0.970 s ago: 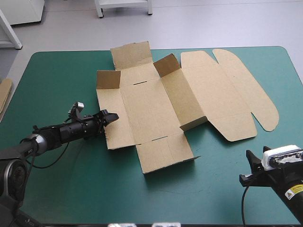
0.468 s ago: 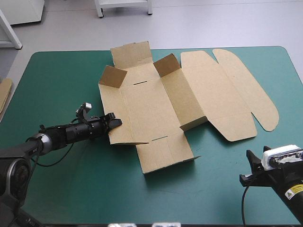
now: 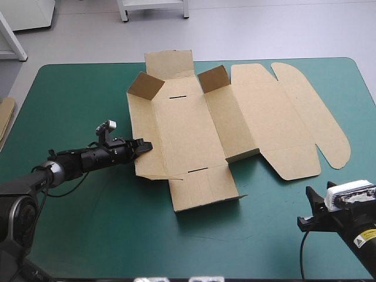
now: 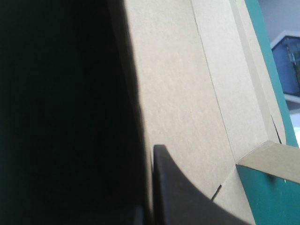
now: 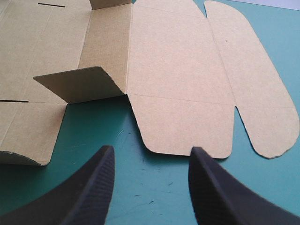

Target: Fold the box

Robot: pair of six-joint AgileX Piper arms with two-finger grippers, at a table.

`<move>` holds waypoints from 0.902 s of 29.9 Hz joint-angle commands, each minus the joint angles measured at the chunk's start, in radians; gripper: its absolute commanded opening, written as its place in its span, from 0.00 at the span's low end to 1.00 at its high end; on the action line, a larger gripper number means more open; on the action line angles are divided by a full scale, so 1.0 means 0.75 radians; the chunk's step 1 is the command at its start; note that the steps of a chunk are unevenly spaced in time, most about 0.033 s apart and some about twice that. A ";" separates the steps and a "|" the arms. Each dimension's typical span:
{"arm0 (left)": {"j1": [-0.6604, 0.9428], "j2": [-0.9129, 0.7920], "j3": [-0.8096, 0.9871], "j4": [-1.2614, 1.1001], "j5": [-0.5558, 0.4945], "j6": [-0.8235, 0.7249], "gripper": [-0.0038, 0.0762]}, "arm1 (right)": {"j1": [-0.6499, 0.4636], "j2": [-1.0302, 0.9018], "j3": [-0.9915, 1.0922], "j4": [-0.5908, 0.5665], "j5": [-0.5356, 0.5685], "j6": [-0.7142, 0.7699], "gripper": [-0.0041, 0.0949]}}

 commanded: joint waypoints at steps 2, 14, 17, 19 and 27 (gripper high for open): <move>-0.004 -0.048 -0.189 0.282 0.135 -0.055 0.04 | 0.003 0.017 -0.048 -0.003 -0.082 -0.009 0.51; -0.004 -0.048 -0.750 1.260 0.352 -0.348 0.04 | 0.003 0.017 -0.049 0.004 -0.076 -0.009 0.51; -0.004 -0.048 -0.864 1.357 0.372 -0.345 0.04 | 0.003 0.017 -0.049 0.011 -0.076 -0.009 0.51; -0.004 -0.048 -0.934 1.414 0.377 -0.345 0.04 | 0.003 0.017 -0.049 0.013 -0.076 -0.009 0.51; -0.131 -0.048 -1.114 1.689 0.319 0.006 0.04 | 0.003 0.017 -0.049 0.013 -0.079 -0.009 0.51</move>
